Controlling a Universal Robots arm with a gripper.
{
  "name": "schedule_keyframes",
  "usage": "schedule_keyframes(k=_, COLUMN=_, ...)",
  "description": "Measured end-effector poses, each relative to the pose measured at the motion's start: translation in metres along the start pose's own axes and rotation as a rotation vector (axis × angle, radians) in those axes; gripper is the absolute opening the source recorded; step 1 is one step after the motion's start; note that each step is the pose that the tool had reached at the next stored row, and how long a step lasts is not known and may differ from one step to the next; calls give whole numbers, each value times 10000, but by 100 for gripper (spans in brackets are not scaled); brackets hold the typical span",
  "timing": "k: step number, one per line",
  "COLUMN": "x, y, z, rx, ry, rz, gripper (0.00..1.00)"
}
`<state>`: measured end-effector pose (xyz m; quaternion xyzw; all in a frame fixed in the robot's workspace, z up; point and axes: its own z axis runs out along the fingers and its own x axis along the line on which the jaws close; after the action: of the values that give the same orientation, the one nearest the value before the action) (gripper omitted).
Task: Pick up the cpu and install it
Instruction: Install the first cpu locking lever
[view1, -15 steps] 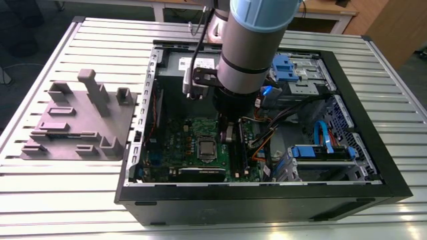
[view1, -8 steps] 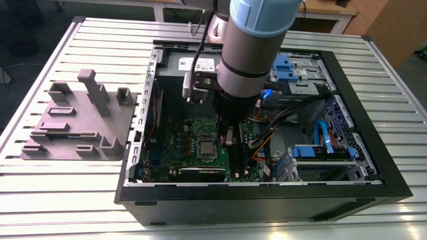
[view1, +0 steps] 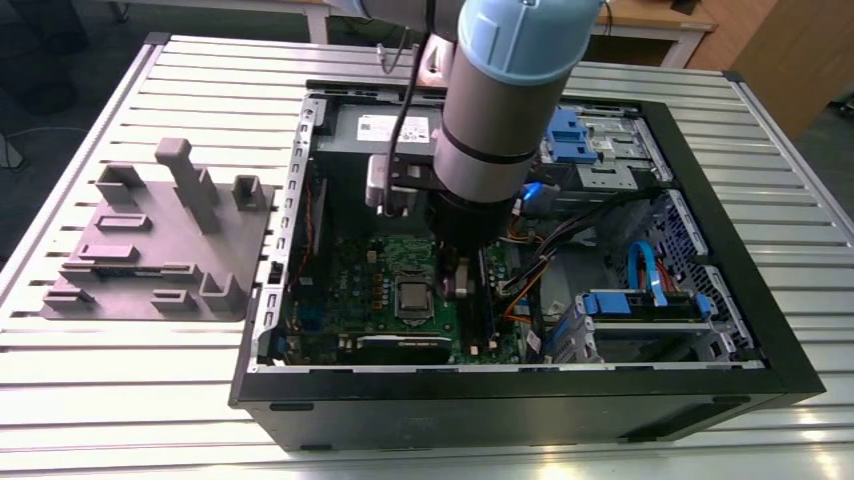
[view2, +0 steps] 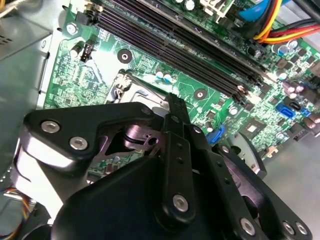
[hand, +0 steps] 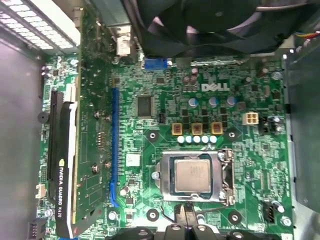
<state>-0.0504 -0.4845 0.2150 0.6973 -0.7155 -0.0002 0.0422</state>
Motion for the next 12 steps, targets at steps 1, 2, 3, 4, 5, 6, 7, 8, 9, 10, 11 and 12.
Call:
schedule_keyframes(k=1, x=8, y=0, z=5, rx=2, ry=3, rz=-28, gripper=10)
schedule_keyframes(k=2, x=20, y=-1, z=11, rx=4, ry=8, rz=-44, gripper=10)
schedule_keyframes(k=3, x=27, y=-2, z=16, rx=5, ry=16, rz=-54, gripper=10)
schedule_keyframes(k=4, x=33, y=-2, z=23, rx=5, ry=23, rz=-70, gripper=10)
schedule_keyframes(k=5, x=35, y=-3, z=32, rx=9, ry=24, rz=-109, gripper=10)
schedule_keyframes(k=6, x=37, y=-3, z=40, rx=13, ry=28, rz=-179, gripper=10)
schedule_keyframes(k=7, x=37, y=-4, z=46, rx=18, ry=34, rz=-274, gripper=10)
schedule_keyframes(k=8, x=37, y=-5, z=55, rx=21, ry=40, rz=-343, gripper=10)
schedule_keyframes(k=9, x=36, y=-5, z=64, rx=23, ry=39, rz=-359, gripper=10)
schedule_keyframes(k=10, x=36, y=-6, z=71, rx=24, ry=41, rz=-369, gripper=10)
schedule_keyframes(k=11, x=36, y=-7, z=80, rx=25, ry=42, rz=-379, gripper=10)
schedule_keyframes(k=12, x=36, y=-7, z=92, rx=25, ry=43, rz=-391, gripper=10)
